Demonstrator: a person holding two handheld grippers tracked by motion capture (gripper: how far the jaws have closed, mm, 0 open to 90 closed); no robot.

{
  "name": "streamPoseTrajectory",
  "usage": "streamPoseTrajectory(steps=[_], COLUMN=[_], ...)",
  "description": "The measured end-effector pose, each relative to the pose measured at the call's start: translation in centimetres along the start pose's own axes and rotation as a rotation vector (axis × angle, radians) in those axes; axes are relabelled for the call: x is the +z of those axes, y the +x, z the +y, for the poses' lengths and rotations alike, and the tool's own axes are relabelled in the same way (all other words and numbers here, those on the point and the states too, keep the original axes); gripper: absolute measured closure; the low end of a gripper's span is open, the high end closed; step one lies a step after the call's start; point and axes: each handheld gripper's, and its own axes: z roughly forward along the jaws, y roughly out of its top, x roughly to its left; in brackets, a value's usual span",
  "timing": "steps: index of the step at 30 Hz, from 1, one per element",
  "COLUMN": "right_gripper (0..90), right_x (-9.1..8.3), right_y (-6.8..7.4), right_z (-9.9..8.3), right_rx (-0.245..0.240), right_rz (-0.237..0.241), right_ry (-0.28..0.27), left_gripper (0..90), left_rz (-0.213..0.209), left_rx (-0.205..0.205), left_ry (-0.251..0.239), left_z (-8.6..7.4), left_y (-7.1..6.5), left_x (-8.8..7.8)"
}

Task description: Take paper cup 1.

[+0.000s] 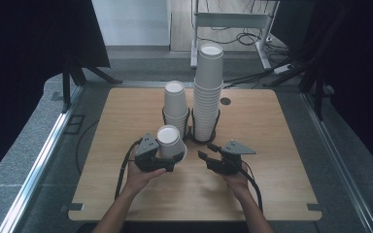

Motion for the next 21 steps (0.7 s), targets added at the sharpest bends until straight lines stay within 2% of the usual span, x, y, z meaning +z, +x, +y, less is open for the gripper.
streamPoseTrajectory(steps=[3, 10, 14, 19, 21], right_gripper=[47.1, 46.5, 45.4, 40.5, 36.3], right_x=[-0.3, -0.9, -1.2, -1.2, -1.3], right_y=[0.1, 0.3, 0.0, -0.1, 0.0], right_z=[-0.1, -0.7, -0.8, -0.8, -0.7], right_rx=[-0.008, -0.013, -0.011, -0.007, -0.013], right_rz=[-0.003, -0.005, -0.015, -0.031, -0.029], right_ry=[-0.004, 0.001, -0.001, -0.003, -0.001], left_gripper=[12.5, 12.5, 12.5, 12.5, 12.5], left_rz=[0.002, 0.005, 0.029, 0.046, 0.045], left_rx=[0.004, 0.014, 0.021, 0.045, 0.041], left_ry=[0.009, 0.067, 0.109, 0.145, 0.153], left_z=[-0.3, -1.2, -1.7, -2.1, -2.1], left_y=[-0.3, -0.6, -0.6, -0.7, -0.7], left_x=[0.1, 0.7, 1.2, 1.6, 1.8])
